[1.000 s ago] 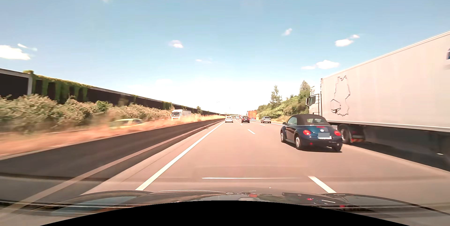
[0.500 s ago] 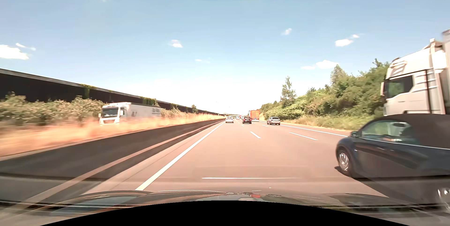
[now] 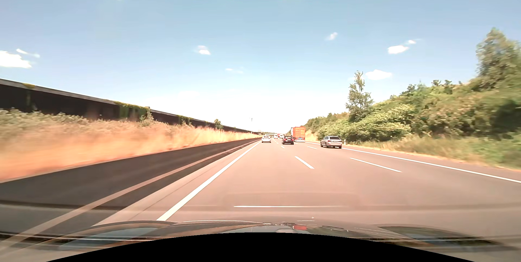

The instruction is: Follow the waypoints while adhering to traffic rules and regulations

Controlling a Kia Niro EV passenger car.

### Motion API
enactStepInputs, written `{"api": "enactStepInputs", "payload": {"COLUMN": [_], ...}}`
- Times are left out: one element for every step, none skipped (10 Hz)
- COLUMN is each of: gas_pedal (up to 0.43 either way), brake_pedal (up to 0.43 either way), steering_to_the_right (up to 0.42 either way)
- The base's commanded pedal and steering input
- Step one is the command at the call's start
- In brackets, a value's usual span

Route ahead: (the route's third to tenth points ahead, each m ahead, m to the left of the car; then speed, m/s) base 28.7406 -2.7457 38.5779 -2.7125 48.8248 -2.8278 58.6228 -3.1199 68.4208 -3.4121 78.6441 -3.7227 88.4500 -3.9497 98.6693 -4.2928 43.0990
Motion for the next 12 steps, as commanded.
{"api": "enactStepInputs", "payload": {"gas_pedal": [0.831,0.831,0.831,0.831,0.831,0.831,0.831,0.831,0.831,0.831,0.831,0.831], "brake_pedal": [0.000,0.000,0.000,0.000,0.000,0.000,0.000,0.000,0.000,0.000,0.000,0.000], "steering_to_the_right": [-0.003,-0.003,-0.002,-0.001,-0.001,-0.001,0.000,0.000,0.000,0.000,0.001,0.001]}}
